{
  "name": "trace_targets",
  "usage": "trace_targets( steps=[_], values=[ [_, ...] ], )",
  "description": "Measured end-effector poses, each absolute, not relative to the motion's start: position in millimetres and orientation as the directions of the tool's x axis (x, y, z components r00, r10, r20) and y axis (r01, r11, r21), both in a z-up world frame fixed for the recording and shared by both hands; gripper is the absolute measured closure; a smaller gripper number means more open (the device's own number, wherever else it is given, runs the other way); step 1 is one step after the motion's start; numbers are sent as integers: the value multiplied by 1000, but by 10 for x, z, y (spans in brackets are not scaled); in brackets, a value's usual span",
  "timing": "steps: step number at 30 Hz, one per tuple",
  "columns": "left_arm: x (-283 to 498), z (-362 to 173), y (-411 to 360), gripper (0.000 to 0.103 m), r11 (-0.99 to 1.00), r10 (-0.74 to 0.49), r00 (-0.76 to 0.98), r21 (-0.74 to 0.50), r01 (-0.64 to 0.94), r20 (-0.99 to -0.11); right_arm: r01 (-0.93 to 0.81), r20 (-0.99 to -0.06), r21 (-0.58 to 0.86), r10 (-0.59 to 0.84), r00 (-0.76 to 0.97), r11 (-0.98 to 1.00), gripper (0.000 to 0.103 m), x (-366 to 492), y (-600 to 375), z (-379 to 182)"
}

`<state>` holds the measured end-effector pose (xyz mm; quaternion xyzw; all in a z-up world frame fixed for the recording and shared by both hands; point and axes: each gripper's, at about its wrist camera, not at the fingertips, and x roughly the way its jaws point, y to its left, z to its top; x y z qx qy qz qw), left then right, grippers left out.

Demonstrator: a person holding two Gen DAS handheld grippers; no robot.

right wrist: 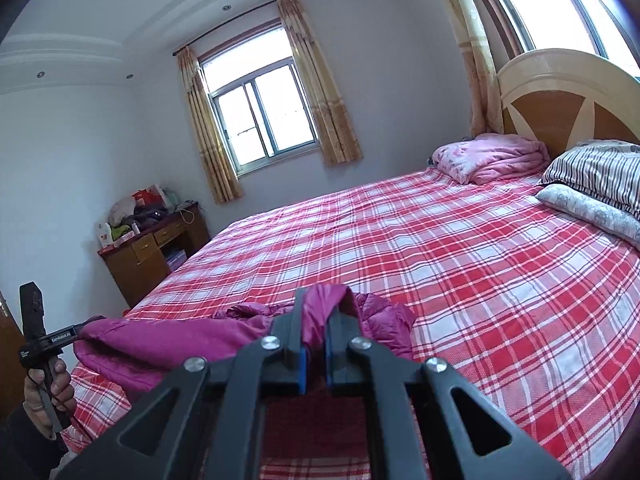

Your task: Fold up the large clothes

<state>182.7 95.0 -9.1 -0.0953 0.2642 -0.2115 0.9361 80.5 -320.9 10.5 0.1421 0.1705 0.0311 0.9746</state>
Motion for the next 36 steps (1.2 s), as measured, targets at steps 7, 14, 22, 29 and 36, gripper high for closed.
trace_targets(
  steps=[7,14,22,29,36],
  values=[
    [2410,-249,718,97,914,-406,748,-255,316,-526,36,-384,298,86,919,954,95,1334,-3327,-48],
    [2923,-442,555,97,937,-350,729,-227,267,-588,83,-449,291,59,891,953,95,1883,-3369,-225],
    [3352,-794,449,97,953,-303,692,-196,232,-655,131,-541,244,23,840,961,95,2451,-3349,-522],
    [3509,-1118,391,95,963,-268,673,-162,218,-689,150,-602,185,-9,798,971,95,2746,-3278,-827],
    [3497,-826,426,91,963,-269,680,-179,202,-682,155,-627,154,-24,779,976,95,2969,-3272,-912]
  ],
)
